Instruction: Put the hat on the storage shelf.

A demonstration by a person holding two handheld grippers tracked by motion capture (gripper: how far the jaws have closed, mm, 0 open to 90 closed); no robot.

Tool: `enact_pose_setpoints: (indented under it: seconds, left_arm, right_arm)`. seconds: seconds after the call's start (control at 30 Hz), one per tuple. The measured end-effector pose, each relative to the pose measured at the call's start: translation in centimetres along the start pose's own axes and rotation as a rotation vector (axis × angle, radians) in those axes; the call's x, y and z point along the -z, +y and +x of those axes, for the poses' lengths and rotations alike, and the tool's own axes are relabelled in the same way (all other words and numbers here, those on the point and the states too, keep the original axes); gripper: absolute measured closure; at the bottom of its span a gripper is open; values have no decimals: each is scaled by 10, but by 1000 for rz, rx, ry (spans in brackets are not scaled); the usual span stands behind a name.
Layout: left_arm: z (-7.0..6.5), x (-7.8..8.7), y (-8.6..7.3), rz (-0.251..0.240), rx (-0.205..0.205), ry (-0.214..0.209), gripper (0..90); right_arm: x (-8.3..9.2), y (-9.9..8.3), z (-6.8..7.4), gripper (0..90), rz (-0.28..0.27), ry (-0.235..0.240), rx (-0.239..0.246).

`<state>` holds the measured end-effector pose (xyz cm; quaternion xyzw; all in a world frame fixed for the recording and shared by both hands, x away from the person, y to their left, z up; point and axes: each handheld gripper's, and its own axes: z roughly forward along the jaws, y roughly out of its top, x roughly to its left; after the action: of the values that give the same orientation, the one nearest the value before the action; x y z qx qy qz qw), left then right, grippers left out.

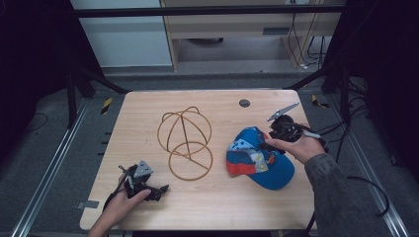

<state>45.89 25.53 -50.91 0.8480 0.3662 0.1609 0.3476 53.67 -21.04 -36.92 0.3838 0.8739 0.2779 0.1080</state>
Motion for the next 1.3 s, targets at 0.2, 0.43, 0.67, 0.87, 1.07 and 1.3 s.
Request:
enact_pose_setpoints:
  seconds: [0.2,0.43,0.67,0.87,1.07,1.3]
  left_arm:
    - [0,0,0,-2,0,1,0]
    - [0,0,0,-1,-2,-3,0]
    - [0,0,0,-1,-2,-2,0]
    - [0,0,0,-1,-2,-2,0]
    - [-1,0,0,-2,-2,0,0]
    - [-1,0,0,-1,-3,-1,0]
  right_arm:
    - [-14,-1,0,185,-2,5,-34]
    - [-19,-5,4,236,-15,22,-34]
    - [-30,-11,3,310,6,26,-40]
    - [-42,-20,1,377,24,34,-51]
    - [-48,-24,-1,554,35,37,-56]
    - [-49,-24,-3,837,31,70,-35]
